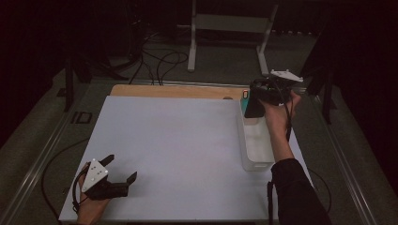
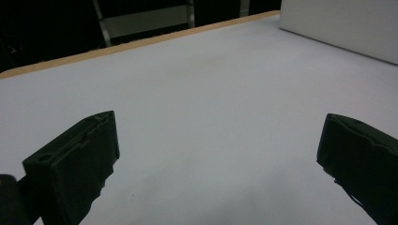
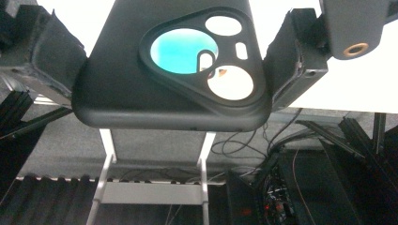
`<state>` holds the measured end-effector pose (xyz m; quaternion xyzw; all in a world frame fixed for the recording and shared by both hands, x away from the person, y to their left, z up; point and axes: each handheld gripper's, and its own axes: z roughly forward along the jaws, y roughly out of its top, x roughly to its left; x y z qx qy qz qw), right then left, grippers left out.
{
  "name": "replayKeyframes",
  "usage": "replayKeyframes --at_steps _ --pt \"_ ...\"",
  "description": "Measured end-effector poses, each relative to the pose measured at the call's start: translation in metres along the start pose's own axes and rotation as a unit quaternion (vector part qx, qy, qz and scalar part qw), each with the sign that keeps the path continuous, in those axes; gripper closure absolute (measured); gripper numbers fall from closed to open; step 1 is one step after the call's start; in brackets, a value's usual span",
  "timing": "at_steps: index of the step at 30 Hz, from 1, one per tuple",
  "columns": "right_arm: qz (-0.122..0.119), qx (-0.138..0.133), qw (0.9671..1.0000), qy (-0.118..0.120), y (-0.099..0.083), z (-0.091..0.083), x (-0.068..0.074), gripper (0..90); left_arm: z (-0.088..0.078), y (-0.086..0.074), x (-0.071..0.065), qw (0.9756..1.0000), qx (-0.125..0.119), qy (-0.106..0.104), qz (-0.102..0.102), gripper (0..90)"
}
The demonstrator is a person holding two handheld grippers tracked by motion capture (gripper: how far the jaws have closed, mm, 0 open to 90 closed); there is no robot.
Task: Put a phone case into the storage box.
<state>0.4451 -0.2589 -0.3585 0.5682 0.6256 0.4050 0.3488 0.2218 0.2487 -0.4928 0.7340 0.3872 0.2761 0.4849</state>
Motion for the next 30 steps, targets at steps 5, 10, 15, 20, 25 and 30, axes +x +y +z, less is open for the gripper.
replayKeyframes --at_steps 5,10,15,20,25,30 --pt "0.002 0.008 1.0000 -0.001 -0.005 0.004 -0.002 13.1 0.000 0.000 0.000 1.0000 0.000 0.000 0.001 0.2" --pt "0.004 0.014 0.9999 -0.001 -0.011 0.008 -0.002 13.1 0.000 0.000 0.000 1.0000 0.000 0.000 0.000 0.2" --pt "0.006 0.022 0.9997 0.000 -0.017 0.012 -0.002 13.1 0.001 0.000 -0.001 1.0000 0.000 0.001 0.001 0.2" --pt "0.006 0.028 0.9996 -0.002 -0.021 0.016 -0.002 13.1 0.000 0.000 -0.001 1.0000 0.000 0.001 0.001 0.2" --pt "0.008 0.034 0.9994 -0.005 -0.025 0.019 -0.002 13.1 0.000 0.000 0.000 1.0000 0.000 0.001 0.000 0.2" --pt "0.009 0.042 0.9990 -0.008 -0.030 0.025 -0.002 13.0 0.000 0.000 -0.001 1.0000 0.000 0.000 0.001 0.2"
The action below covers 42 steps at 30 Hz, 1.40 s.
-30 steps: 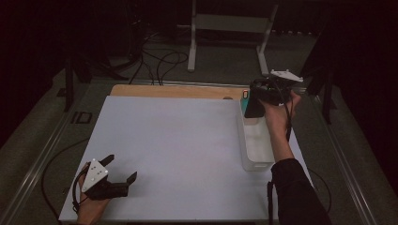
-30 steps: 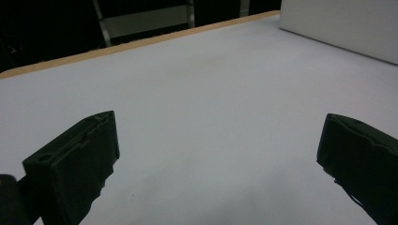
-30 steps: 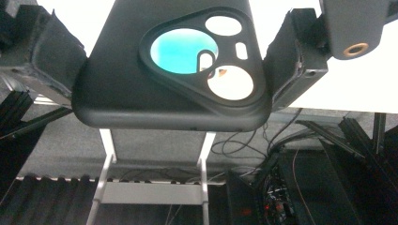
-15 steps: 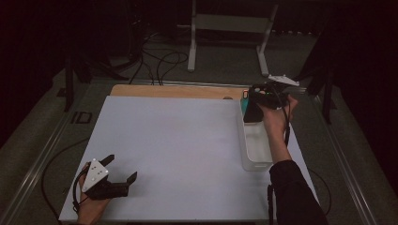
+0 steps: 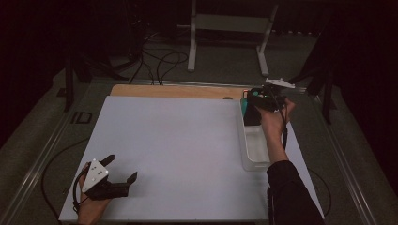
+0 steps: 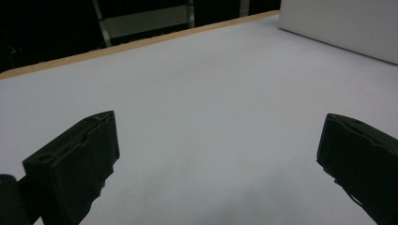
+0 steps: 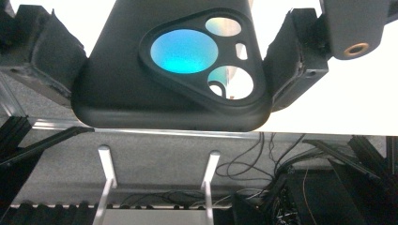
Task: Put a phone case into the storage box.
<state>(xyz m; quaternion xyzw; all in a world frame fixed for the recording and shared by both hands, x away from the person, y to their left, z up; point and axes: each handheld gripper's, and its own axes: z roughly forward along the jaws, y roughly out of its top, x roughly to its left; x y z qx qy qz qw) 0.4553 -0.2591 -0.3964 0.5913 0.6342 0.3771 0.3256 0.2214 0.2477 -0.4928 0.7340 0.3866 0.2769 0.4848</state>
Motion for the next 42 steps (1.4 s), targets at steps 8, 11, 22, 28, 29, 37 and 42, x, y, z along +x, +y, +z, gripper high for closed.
replayKeyframes --at_steps 8,11,22,28,29,37,42 --pt "-0.008 0.014 0.9999 -0.005 -0.005 0.012 0.004 12.9 0.000 0.000 0.000 1.0000 -0.001 0.000 -0.001 0.2" --pt "-0.014 0.018 0.9997 -0.008 -0.006 0.016 0.006 12.9 0.000 0.001 0.000 1.0000 -0.003 -0.001 -0.003 0.3" --pt "-0.016 0.034 0.9992 -0.016 -0.011 0.032 0.007 12.8 0.000 0.001 0.000 1.0000 -0.004 -0.003 -0.005 0.2" --pt "-0.013 0.037 0.9991 -0.017 -0.011 0.040 0.006 12.7 -0.001 0.001 0.000 1.0000 -0.005 -0.004 -0.006 0.2" --pt "-0.014 0.036 0.9991 -0.017 -0.011 0.041 0.006 12.6 -0.001 0.001 0.000 1.0000 -0.005 -0.004 -0.006 0.2" --pt "-0.024 0.046 0.9984 -0.021 -0.005 0.046 0.009 12.5 -0.001 0.001 0.000 0.9999 -0.006 -0.004 -0.007 0.3" --pt "-0.030 0.047 0.9982 -0.020 -0.005 0.049 0.009 12.3 -0.001 0.000 0.000 0.9999 -0.006 -0.004 -0.008 0.3"
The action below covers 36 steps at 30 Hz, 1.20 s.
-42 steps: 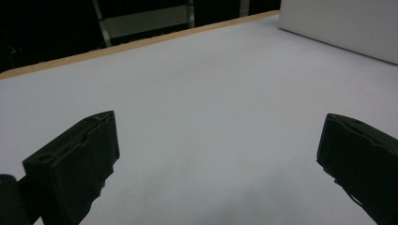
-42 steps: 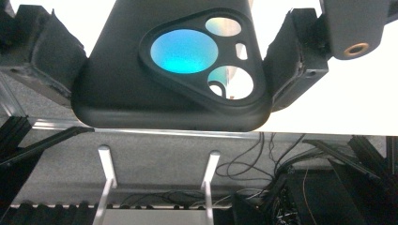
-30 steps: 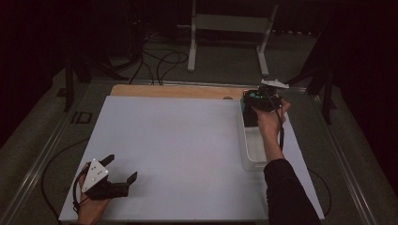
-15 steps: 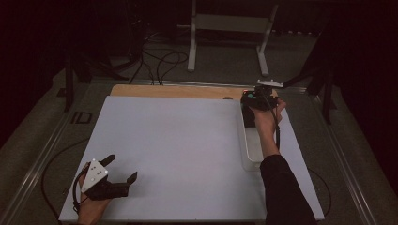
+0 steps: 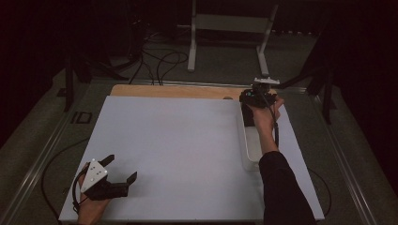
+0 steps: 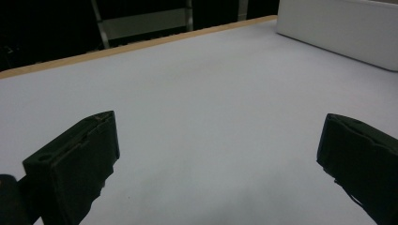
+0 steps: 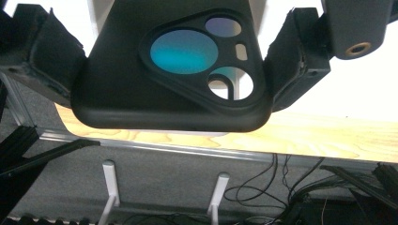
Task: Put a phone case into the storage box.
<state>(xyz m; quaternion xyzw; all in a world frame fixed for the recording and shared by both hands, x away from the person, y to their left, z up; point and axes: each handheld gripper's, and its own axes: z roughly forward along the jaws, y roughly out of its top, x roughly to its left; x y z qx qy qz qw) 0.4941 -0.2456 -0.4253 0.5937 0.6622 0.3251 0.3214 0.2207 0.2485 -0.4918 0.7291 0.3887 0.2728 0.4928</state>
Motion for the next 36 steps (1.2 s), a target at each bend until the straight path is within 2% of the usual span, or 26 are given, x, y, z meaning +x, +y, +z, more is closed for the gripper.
replayKeyframes --at_steps 5,7,10,18,27,32,36 --pt "0.016 -0.001 0.9999 0.001 -0.001 0.002 -0.004 11.4 0.000 0.000 0.000 1.0000 0.000 0.000 0.000 0.2" --pt "0.013 0.005 0.9999 0.009 -0.002 0.004 -0.005 9.1 0.000 0.000 0.000 1.0000 0.000 0.000 -0.001 0.3" --pt "-0.005 0.013 0.9999 0.007 -0.002 0.006 -0.005 8.7 0.000 0.000 0.000 1.0000 0.000 -0.001 -0.001 0.2" --pt "0.005 -0.002 0.9997 0.025 0.000 0.002 -0.011 8.7 0.001 0.000 -0.001 1.0000 0.003 -0.002 0.000 0.2" --pt "0.010 -0.016 0.9993 0.031 0.003 -0.008 -0.015 8.7 0.001 0.000 -0.001 1.0000 0.003 -0.002 0.000 0.3" --pt "0.007 -0.015 0.9986 0.049 0.002 -0.018 -0.017 8.8 0.002 0.000 -0.002 1.0000 0.006 -0.002 0.002 0.2" --pt "0.037 -0.026 0.9955 0.084 -0.003 -0.031 -0.017 8.8 0.004 0.000 -0.002 0.9999 0.010 -0.001 0.004 0.2"
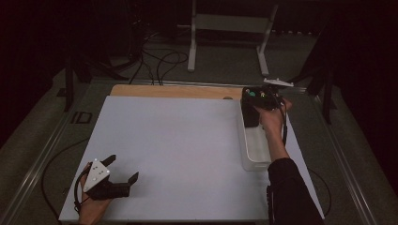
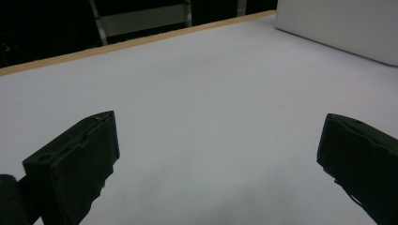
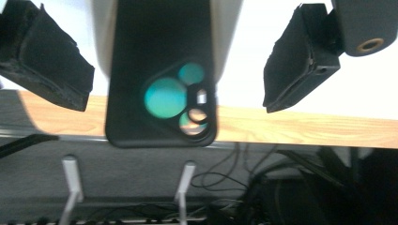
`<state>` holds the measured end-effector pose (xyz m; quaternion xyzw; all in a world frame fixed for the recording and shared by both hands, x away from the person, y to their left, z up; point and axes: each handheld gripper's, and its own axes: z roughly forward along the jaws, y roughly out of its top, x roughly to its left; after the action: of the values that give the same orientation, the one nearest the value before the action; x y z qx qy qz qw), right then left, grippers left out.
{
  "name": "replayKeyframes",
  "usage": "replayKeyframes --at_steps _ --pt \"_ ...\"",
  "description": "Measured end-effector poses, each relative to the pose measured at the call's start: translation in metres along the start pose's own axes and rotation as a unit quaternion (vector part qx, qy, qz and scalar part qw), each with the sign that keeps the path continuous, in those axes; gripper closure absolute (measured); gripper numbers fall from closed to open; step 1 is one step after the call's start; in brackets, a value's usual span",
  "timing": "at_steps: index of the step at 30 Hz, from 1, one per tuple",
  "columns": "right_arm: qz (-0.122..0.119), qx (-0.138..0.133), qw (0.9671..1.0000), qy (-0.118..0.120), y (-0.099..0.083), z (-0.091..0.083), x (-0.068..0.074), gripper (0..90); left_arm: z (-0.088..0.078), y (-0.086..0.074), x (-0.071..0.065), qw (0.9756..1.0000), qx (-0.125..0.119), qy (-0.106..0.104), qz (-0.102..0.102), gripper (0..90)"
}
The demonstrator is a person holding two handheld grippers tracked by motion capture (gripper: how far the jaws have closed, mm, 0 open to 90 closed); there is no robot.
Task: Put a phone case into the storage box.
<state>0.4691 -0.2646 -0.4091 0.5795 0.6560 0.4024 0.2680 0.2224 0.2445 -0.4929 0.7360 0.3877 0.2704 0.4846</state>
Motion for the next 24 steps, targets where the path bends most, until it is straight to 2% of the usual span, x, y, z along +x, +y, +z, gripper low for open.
replayKeyframes --at_steps 5,10,16,21,24 --pt "-0.010 0.007 0.9997 0.021 -0.010 -0.009 0.007 8.8 0.001 0.001 -0.001 1.0000 0.000 -0.001 0.000 0.2" --pt "-0.034 0.017 0.9983 0.043 -0.016 -0.018 0.018 8.9 0.003 0.002 0.000 0.9999 0.007 -0.006 -0.006 0.3" --pt "-0.055 0.007 0.9954 0.078 -0.023 -0.039 0.029 9.2 0.005 0.005 0.001 0.9997 0.012 -0.016 -0.017 0.2" --pt "-0.062 -0.006 0.9922 0.107 -0.032 -0.059 0.041 9.7 0.007 0.010 0.000 0.9996 0.010 -0.017 -0.020 0.2" --pt "-0.080 -0.012 0.9899 0.116 -0.039 -0.071 0.048 11.5 0.006 0.013 0.002 0.9996 0.006 -0.016 -0.024 0.2"
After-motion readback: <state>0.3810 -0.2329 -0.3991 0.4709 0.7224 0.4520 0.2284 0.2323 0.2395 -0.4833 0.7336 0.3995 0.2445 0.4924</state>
